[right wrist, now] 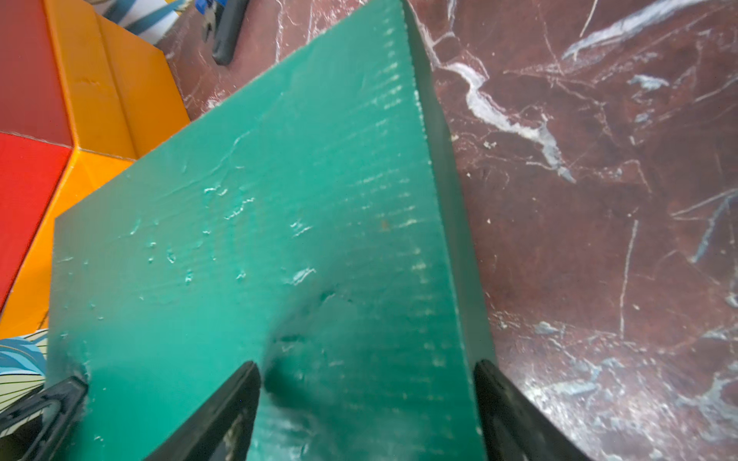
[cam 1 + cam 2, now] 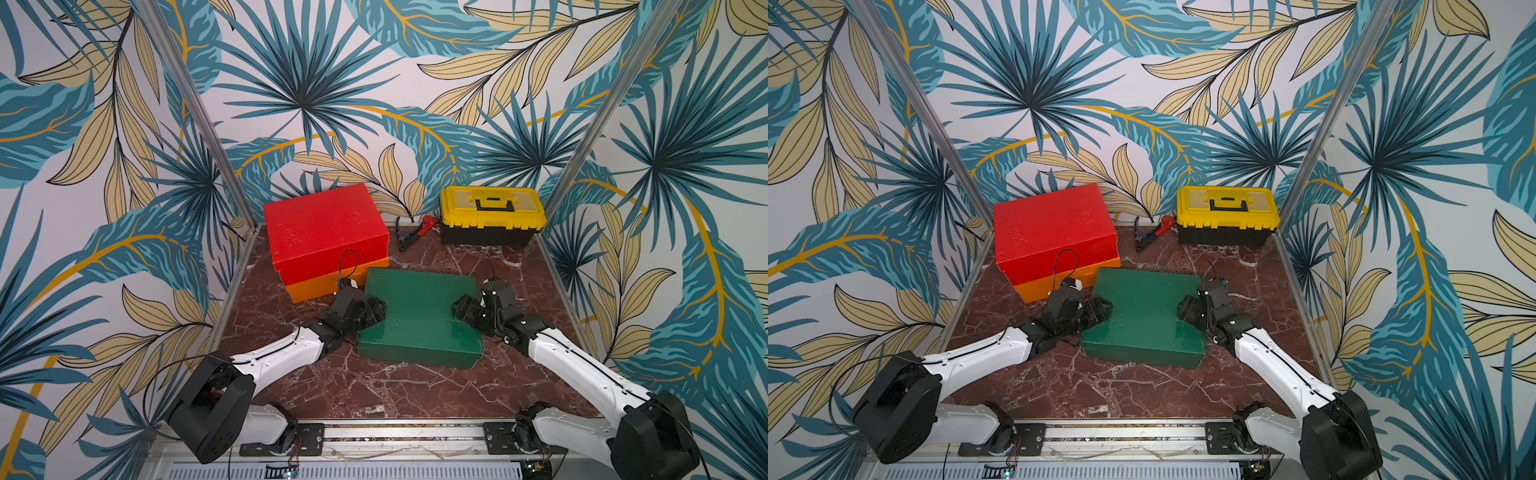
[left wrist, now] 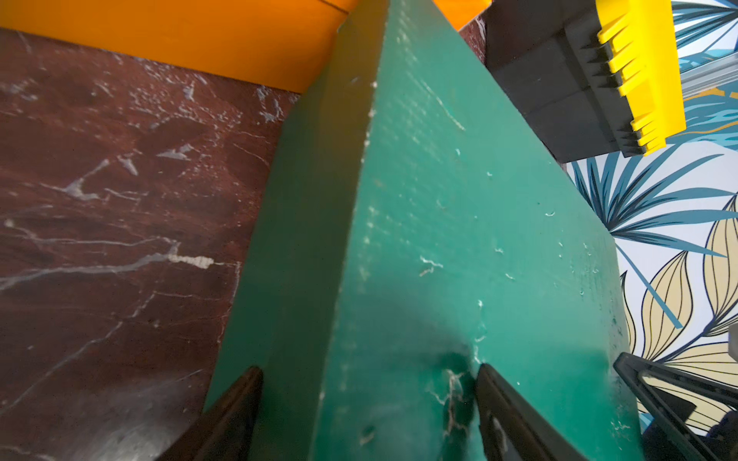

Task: Stack the shoeboxes
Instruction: Pick up the shoebox from the center of the board.

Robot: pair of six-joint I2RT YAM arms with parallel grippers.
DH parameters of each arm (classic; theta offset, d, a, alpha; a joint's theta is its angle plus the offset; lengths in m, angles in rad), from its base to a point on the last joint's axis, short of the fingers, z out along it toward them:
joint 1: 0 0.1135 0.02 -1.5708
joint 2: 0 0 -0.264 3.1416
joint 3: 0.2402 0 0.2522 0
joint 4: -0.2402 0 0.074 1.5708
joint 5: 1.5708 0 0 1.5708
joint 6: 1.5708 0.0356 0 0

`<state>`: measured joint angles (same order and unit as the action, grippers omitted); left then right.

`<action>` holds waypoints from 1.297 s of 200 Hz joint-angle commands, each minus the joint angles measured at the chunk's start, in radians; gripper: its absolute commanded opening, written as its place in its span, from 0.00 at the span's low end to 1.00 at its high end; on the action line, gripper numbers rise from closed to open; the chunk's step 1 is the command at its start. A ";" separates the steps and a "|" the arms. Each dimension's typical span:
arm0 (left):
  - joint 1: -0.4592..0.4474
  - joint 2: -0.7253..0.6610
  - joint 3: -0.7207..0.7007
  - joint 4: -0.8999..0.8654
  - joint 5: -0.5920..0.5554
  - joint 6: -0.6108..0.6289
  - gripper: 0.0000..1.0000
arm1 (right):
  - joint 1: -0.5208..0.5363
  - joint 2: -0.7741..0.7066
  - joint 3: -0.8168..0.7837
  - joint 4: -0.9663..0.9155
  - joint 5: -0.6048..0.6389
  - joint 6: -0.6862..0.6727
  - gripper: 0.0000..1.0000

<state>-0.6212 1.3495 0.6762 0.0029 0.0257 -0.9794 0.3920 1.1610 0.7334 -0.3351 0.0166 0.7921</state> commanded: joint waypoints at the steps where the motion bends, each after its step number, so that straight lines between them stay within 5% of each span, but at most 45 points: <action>1: -0.091 -0.003 0.044 0.094 0.257 -0.028 0.82 | 0.099 0.012 0.053 0.149 -0.346 0.031 0.85; 76: -0.039 -0.055 -0.052 0.094 0.244 -0.023 0.83 | -0.069 0.013 -0.031 0.131 -0.349 -0.019 0.96; 164: -0.014 -0.011 -0.016 0.003 0.164 0.010 0.83 | -0.078 -0.062 0.013 -0.172 0.075 -0.100 0.99; 259: -0.002 -0.012 0.045 -0.124 0.093 0.032 0.83 | -0.088 -0.106 0.005 -0.178 0.201 -0.136 0.99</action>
<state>-0.6292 1.3334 0.6746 -0.0444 0.1501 -0.9733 0.3103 1.0924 0.7376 -0.4919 0.1658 0.6853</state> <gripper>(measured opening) 0.830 0.993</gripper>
